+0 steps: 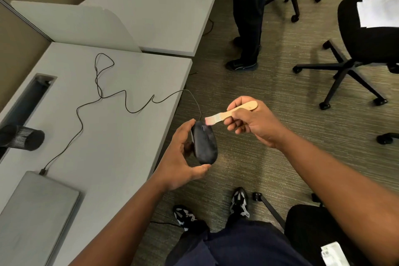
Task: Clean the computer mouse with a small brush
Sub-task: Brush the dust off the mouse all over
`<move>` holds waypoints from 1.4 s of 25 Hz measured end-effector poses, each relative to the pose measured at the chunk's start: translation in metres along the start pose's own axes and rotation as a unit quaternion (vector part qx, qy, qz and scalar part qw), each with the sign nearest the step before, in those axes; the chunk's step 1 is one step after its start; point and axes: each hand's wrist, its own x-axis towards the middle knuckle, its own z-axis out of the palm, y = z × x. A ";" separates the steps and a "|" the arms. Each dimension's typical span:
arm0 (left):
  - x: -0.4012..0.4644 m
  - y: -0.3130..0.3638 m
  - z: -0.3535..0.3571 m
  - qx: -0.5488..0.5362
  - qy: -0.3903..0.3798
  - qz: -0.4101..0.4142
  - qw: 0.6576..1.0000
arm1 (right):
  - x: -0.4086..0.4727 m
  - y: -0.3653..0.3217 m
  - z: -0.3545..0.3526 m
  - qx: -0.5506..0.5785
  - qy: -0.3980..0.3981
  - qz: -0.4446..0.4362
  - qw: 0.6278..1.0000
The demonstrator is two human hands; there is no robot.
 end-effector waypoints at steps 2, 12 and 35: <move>0.000 -0.001 0.000 -0.004 -0.002 0.001 1.000 | 0.000 0.000 -0.003 -0.003 0.027 0.000 1.000; 0.002 -0.013 0.003 -0.020 -0.015 0.002 1.000 | 0.004 0.002 -0.002 0.068 0.021 0.006 0.997; 0.008 -0.012 0.002 -0.076 -0.027 0.000 0.997 | 0.010 -0.008 0.016 0.036 -0.008 0.009 0.999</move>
